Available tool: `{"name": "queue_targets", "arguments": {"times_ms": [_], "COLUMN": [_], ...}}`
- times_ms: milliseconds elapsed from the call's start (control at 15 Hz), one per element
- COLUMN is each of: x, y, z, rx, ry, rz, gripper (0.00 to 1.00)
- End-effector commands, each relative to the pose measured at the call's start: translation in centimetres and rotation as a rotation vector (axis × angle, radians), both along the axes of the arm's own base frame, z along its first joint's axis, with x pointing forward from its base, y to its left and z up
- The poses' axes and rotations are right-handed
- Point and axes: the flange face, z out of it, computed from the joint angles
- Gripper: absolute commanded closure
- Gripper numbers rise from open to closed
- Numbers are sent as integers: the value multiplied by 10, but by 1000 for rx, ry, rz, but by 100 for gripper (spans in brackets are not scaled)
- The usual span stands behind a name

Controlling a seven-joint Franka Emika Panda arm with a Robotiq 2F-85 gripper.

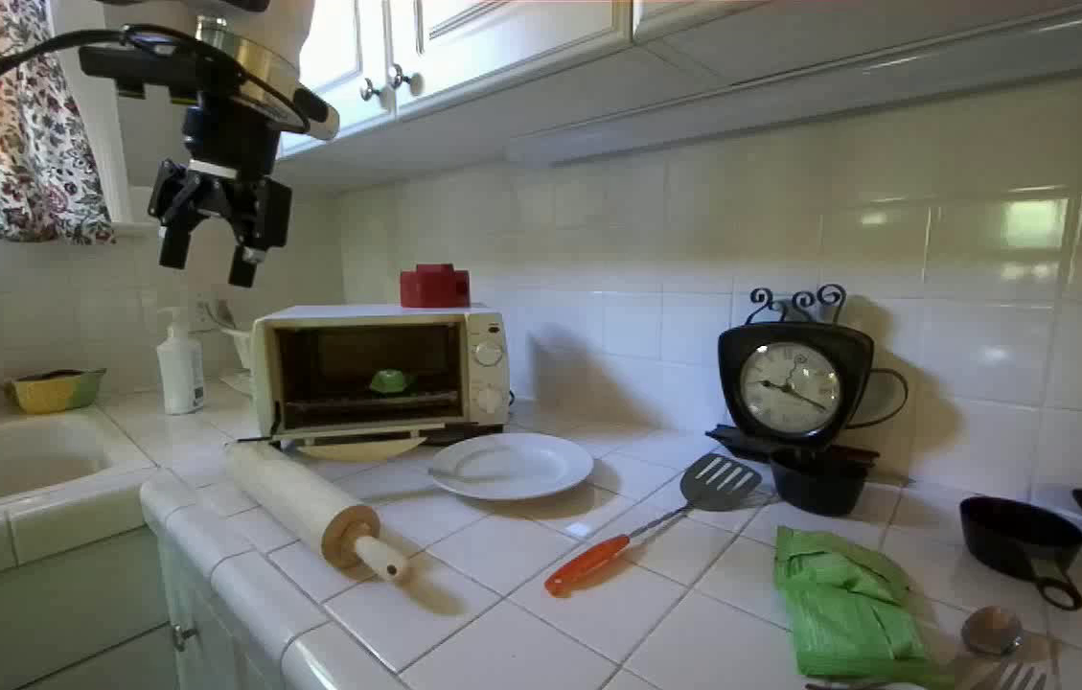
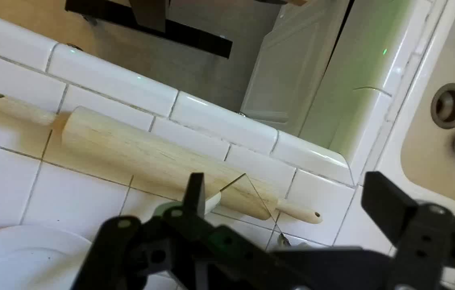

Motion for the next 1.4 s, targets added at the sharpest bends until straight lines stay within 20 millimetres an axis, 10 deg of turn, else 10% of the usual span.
{"name": "queue_targets", "arguments": {"times_ms": [0, 800, 1333], "x": [0, -18, -95], "y": [0, -22, -100], "z": [0, 0, -35], "rx": [0, -92, -179], "ry": [1, -89, -47], "rz": [0, -204, -264], "gripper": [0, 0, 0]}}
